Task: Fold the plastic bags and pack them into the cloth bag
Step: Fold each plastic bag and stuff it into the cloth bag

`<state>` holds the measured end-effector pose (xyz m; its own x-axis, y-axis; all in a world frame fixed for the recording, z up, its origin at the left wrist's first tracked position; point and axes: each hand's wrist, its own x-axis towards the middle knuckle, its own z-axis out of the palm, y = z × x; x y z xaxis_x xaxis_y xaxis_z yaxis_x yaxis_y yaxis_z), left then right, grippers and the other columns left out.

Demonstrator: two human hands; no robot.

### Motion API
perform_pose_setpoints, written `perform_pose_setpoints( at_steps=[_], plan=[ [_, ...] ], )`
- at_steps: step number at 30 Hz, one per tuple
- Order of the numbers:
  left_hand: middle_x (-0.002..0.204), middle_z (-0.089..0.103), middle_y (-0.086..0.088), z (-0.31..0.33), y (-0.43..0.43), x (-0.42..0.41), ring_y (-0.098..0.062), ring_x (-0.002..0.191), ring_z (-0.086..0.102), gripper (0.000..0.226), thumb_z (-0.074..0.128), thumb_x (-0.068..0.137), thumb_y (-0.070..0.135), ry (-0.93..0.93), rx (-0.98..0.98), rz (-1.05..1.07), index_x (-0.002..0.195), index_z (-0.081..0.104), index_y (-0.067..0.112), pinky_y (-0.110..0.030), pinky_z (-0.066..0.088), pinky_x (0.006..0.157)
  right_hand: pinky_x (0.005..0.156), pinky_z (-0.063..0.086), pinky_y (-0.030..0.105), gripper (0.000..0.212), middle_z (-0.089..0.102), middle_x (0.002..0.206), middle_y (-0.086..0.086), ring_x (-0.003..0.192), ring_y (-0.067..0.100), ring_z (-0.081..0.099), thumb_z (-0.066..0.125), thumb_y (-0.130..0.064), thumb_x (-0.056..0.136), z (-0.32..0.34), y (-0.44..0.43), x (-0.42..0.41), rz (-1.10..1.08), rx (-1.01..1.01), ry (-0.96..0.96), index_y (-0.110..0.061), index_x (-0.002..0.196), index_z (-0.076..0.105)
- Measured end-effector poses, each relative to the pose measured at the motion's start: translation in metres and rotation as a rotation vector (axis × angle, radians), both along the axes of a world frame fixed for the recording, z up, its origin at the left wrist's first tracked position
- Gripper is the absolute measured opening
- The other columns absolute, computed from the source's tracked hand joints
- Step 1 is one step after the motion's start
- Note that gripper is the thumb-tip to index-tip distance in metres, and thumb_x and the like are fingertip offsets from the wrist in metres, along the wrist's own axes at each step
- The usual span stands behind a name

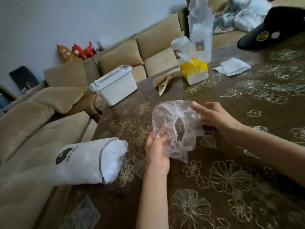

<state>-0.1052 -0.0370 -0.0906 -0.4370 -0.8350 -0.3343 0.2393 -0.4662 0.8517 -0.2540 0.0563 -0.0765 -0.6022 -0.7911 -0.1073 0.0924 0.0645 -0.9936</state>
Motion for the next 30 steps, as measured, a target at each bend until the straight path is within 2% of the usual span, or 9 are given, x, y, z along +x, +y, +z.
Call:
perform_pose_setpoints(
  at_steps=[3, 5, 9, 13, 17, 19, 21, 25, 30],
  plan=[
    [0.119, 0.066, -0.01, 0.003, -0.001, -0.005, -0.026, 0.106, 0.063, 0.037, 0.043, 0.094, -0.001, 0.098, -0.005, -0.16, 0.128, 0.053, 0.011, -0.04, 0.054, 0.085, 0.069, 0.054, 0.028, 0.03, 0.062, 0.092, 0.016, 0.078, 0.022, 0.062, 0.067, -0.021, 0.082, 0.009, 0.005, -0.013, 0.187, -0.039, -0.108, 0.003, 0.098, 0.061],
    [0.118, 0.066, -0.012, 0.001, -0.004, -0.006, -0.025, 0.103, 0.064, 0.034, 0.043, 0.096, 0.004, 0.085, -0.012, -0.193, 0.128, 0.052, 0.008, -0.037, 0.057, 0.078, 0.058, 0.051, 0.027, 0.008, 0.062, 0.079, 0.014, 0.066, 0.02, 0.06, 0.065, -0.003, 0.083, 0.008, 0.006, -0.015, 0.182, -0.028, -0.06, 0.001, 0.088, 0.062],
    [0.108, 0.07, -0.009, -0.002, -0.009, -0.003, -0.021, 0.092, 0.068, 0.029, 0.04, 0.098, 0.005, -0.058, -0.122, -0.121, 0.125, 0.052, 0.006, -0.035, 0.058, 0.078, 0.037, 0.042, 0.016, 0.015, 0.054, 0.064, 0.005, 0.047, 0.008, 0.05, 0.064, 0.007, 0.079, 0.007, 0.007, -0.022, 0.037, 0.191, 0.366, -0.004, 0.074, 0.055],
    [0.099, 0.068, 0.002, -0.004, -0.006, -0.002, -0.002, 0.068, 0.067, 0.024, 0.044, 0.098, 0.006, -0.432, -0.485, 0.073, 0.119, 0.054, 0.008, -0.014, 0.051, 0.056, 0.035, 0.041, 0.016, 0.013, 0.057, 0.069, 0.007, 0.038, 0.006, 0.053, 0.061, 0.004, 0.084, 0.016, 0.013, -0.026, 0.177, 0.36, 0.418, -0.008, 0.081, 0.055],
    [0.123, 0.058, -0.002, -0.006, 0.0, -0.002, -0.005, 0.102, 0.056, 0.028, 0.048, 0.096, 0.011, -0.892, -1.117, 0.234, 0.124, 0.055, 0.012, -0.012, 0.039, 0.077, 0.067, 0.044, 0.03, 0.016, 0.055, 0.097, 0.008, 0.087, 0.026, 0.055, 0.054, -0.006, 0.082, 0.013, 0.013, -0.03, 0.054, 0.508, 1.04, -0.007, 0.098, 0.055],
    [0.13, 0.055, 0.0, 0.001, 0.005, -0.008, -0.003, 0.116, 0.044, 0.031, 0.05, 0.095, 0.01, -0.891, -1.371, 0.089, 0.126, 0.055, 0.012, -0.01, 0.034, 0.091, 0.075, 0.042, 0.034, 0.024, 0.056, 0.103, 0.011, 0.094, 0.029, 0.053, 0.052, 0.002, 0.082, 0.011, 0.01, -0.027, -0.133, 0.27, 1.194, -0.006, 0.104, 0.059],
    [0.137, 0.047, 0.01, 0.009, 0.012, -0.014, 0.008, 0.126, 0.03, 0.037, 0.049, 0.095, 0.011, -0.853, -1.539, -0.208, 0.132, 0.052, 0.016, -0.011, 0.021, 0.106, 0.076, 0.046, 0.033, 0.022, 0.061, 0.099, 0.01, 0.088, 0.025, 0.057, 0.051, 0.006, 0.085, 0.011, 0.007, -0.015, -0.123, -0.004, 1.122, -0.003, 0.1, 0.063],
    [0.15, 0.008, 0.024, -0.002, 0.021, 0.003, 0.017, 0.134, -0.006, 0.057, 0.039, 0.097, 0.043, -0.872, -1.398, -0.656, 0.149, 0.017, 0.031, -0.024, 0.003, 0.118, 0.091, 0.033, 0.016, 0.048, 0.049, 0.137, 0.008, 0.12, 0.019, 0.049, 0.056, -0.023, 0.094, -0.007, 0.004, 0.002, 0.406, 0.16, 0.998, -0.012, 0.138, 0.039],
    [0.149, -0.029, 0.024, -0.019, 0.019, 0.049, 0.012, 0.13, -0.032, 0.095, 0.004, 0.068, 0.087, -1.221, -1.436, -0.77, 0.145, -0.019, 0.036, -0.027, -0.017, 0.114, 0.112, -0.008, 0.023, 0.071, -0.002, 0.159, -0.003, 0.145, 0.009, -0.009, 0.033, -0.055, 0.094, -0.024, -0.003, -0.014, 0.654, 0.407, 1.262, -0.022, 0.152, 0.008]
  ],
)
